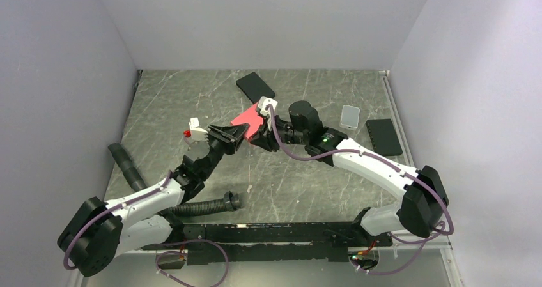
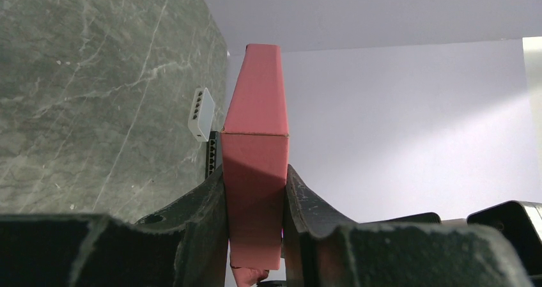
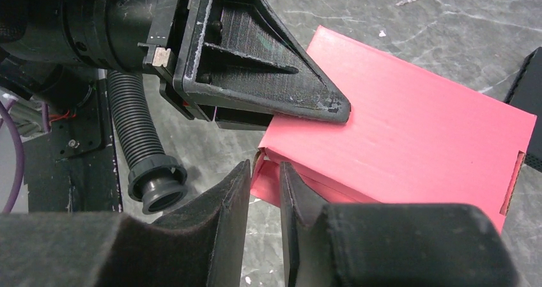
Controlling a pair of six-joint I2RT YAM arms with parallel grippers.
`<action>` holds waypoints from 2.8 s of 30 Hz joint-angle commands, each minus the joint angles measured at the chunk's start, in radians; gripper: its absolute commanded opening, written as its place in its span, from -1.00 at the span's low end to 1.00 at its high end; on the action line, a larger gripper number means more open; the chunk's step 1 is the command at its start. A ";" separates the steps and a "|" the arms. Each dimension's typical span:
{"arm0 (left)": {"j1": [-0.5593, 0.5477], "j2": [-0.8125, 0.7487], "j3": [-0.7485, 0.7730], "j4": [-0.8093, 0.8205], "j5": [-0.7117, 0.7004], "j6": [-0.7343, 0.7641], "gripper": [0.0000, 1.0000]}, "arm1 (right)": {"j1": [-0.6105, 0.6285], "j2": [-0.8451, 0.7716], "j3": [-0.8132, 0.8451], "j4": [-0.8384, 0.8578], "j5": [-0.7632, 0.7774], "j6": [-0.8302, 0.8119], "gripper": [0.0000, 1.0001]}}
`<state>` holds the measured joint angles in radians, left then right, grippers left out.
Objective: Fold the paper box
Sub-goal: Close the paper box.
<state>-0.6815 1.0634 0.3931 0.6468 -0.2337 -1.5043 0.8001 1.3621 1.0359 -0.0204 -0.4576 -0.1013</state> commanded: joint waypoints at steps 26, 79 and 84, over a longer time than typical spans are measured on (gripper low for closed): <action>-0.009 0.003 0.056 0.049 -0.014 0.010 -1.00 | 0.020 0.010 0.059 0.025 0.103 0.061 -1.00; -0.110 0.052 0.026 0.070 -0.123 -0.081 -1.00 | 0.073 0.033 0.081 -0.007 0.200 -0.004 -0.89; -0.109 -0.005 0.004 0.020 -0.163 -0.081 -1.00 | 0.063 0.009 0.099 -0.042 0.134 -0.015 -0.78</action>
<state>-0.7666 1.1206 0.3950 0.6254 -0.4007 -1.5555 0.8692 1.4014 1.0714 -0.1120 -0.2573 -0.0952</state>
